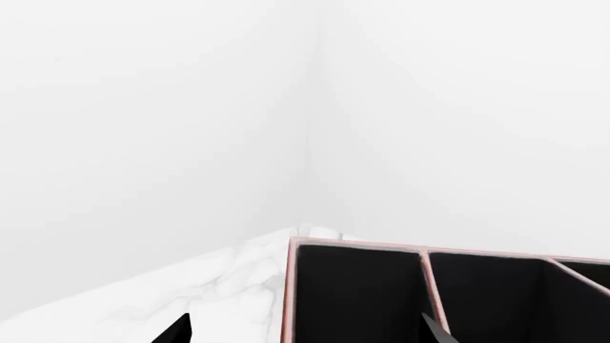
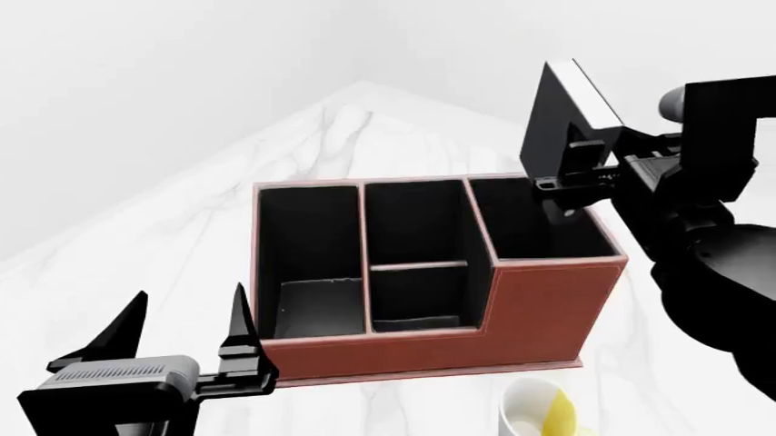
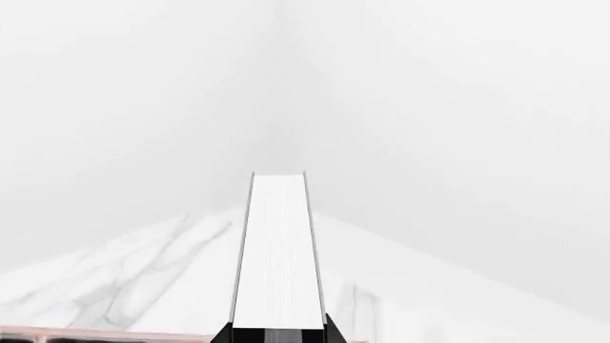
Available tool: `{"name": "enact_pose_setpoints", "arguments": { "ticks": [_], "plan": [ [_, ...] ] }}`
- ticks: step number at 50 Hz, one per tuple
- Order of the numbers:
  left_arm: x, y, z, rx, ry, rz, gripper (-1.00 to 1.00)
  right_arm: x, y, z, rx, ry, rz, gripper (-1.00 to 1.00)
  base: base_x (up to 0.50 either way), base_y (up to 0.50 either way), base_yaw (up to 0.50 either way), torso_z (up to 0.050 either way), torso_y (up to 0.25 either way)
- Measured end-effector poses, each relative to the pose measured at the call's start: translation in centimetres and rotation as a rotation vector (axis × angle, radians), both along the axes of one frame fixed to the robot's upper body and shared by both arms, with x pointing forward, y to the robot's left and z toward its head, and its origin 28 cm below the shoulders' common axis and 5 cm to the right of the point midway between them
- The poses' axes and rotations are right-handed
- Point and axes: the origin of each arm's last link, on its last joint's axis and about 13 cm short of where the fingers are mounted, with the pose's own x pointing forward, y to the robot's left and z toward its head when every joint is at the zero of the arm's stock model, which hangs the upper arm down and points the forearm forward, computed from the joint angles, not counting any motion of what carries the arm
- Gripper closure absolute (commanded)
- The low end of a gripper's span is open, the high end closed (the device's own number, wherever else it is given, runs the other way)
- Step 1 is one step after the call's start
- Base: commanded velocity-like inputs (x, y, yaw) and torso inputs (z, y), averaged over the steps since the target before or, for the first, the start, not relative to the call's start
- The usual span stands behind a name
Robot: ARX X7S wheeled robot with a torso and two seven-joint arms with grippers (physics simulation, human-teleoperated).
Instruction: Pick up the book and place it in the right compartment of the caddy.
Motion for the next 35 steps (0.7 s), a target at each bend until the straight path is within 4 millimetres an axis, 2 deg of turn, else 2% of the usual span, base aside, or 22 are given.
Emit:
{"name": "enact_pose_setpoints", "arguments": {
  "ticks": [35],
  "plan": [
    [0.0, 0.0, -0.1, -0.002, 0.000, 0.000, -1.00, 1.7, -0.7, -1.9, 0.002, 0.082, -0.032, 1.00, 0.00, 0.00, 0.00, 0.000, 0.001]
  ]
}}
